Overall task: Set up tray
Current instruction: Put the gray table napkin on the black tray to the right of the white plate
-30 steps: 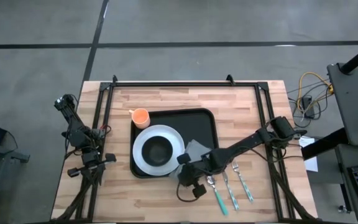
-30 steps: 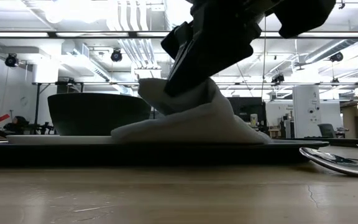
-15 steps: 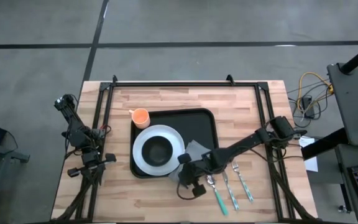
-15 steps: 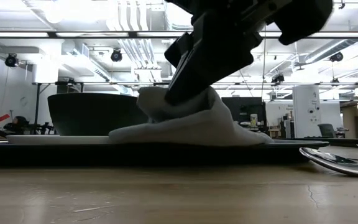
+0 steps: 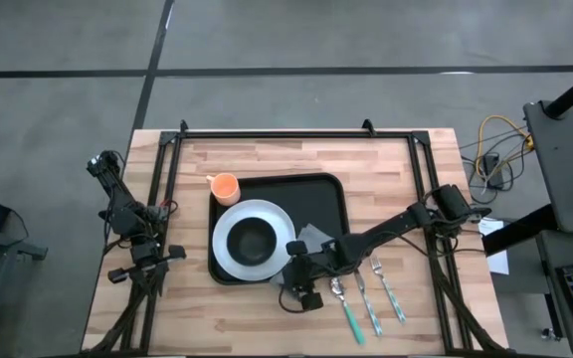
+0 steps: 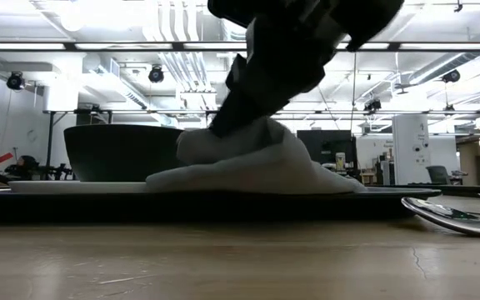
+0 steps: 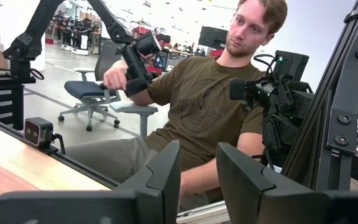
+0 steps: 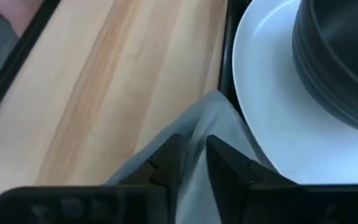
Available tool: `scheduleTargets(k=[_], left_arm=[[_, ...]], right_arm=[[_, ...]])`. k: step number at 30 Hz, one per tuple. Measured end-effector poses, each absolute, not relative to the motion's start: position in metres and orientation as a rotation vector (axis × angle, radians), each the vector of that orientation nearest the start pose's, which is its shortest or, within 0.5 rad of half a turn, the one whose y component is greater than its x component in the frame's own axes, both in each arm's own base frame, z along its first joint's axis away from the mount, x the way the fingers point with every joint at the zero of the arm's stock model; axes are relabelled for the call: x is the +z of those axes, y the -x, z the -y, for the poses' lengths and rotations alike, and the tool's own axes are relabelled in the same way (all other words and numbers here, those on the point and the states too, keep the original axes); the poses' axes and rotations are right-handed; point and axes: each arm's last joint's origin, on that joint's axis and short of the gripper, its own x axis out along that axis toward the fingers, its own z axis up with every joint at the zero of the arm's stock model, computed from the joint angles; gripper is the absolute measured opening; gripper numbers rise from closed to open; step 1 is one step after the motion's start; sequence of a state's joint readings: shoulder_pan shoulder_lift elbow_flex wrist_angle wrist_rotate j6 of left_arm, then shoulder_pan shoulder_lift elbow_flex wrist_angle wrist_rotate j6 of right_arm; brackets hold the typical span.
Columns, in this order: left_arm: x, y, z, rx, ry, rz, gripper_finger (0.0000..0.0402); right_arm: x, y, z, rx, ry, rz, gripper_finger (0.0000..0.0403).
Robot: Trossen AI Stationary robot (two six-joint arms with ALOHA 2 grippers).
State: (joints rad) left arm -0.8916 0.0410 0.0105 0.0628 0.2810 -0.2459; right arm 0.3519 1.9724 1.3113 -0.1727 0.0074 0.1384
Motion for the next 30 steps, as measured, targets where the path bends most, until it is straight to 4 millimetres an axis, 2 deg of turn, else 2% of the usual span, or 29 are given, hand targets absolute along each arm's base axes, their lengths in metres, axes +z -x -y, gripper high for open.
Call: scheduleTargets(k=[7,12,18,30], left_arm=[[0.170,-0.056,0.082,-1.170,0.227,-0.112,0.0085],[0.170,-0.056,0.082,-1.170,0.227,-0.111,0.0085],[0.170,-0.056,0.082,-1.171,0.227,-0.112,0.0085],[0.170,-0.056,0.082,-1.171,0.227,-0.112,0.0085]], right_arm=[[0.176,-0.397,-0.142,0.247,-0.024,-0.810,0.0136],[0.184,-0.397,-0.139,0.214,-0.036,-0.897,0.0162],[0.187,-0.390,-0.134,0.110,-0.137,-1.053,0.0163],[0.186,-0.389,-0.132,0.079,-0.147,-1.069,0.0143]])
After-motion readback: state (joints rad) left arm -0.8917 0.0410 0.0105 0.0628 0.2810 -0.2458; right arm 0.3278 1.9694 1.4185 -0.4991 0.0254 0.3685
